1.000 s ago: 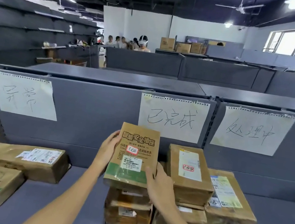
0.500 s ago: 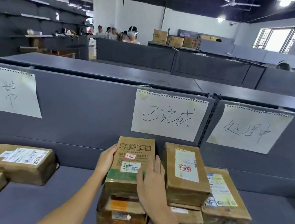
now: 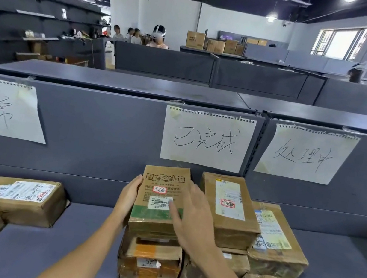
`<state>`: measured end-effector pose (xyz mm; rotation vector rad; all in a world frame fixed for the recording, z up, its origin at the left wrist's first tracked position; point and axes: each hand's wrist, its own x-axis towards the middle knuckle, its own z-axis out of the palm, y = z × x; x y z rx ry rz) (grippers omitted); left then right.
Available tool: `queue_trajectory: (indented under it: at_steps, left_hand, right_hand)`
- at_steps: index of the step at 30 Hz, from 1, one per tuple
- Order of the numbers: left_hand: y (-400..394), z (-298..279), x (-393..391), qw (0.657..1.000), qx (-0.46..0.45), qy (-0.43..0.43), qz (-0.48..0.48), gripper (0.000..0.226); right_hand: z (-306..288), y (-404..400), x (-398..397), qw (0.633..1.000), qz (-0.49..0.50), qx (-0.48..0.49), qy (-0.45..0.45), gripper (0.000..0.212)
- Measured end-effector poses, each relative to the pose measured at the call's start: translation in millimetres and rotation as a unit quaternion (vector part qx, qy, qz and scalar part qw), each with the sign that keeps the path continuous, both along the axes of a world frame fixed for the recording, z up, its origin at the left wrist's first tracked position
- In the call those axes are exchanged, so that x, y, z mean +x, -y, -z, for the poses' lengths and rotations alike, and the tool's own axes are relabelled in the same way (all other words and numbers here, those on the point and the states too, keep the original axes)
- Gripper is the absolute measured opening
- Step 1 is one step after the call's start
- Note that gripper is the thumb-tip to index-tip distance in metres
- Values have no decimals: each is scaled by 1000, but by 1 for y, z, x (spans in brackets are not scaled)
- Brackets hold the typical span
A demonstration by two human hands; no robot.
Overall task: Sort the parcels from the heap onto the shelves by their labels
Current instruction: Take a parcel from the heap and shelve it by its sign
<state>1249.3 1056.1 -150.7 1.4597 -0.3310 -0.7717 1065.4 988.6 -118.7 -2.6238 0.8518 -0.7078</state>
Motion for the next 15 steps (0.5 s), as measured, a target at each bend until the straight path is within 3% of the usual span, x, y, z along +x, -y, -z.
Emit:
queue_trajectory:
  at_steps: [4,7,9,11,15]
  left_hand:
    - [-3,1,-6,1000,-4,-21,20,45]
    - [-8,-4,-9,1000,-5,26,14,46]
    - [-9,-8,-7,995,1,95,5,53]
    - [-8,-19,-3,983,19,185,-4,57]
    - [1,-53,-10,922,15,386,35,48]
  right_hand:
    - [-17,42,-27,998,50,1,37,69]
    - [-17,80,-56,994,104,-1,46,59]
    - [-17,98,-76,991,132,-5,9,53]
    - [-19,109,-95,985,164,-11,-43,61]
    - [-23,115,-127,975,203,-7,-89,83]
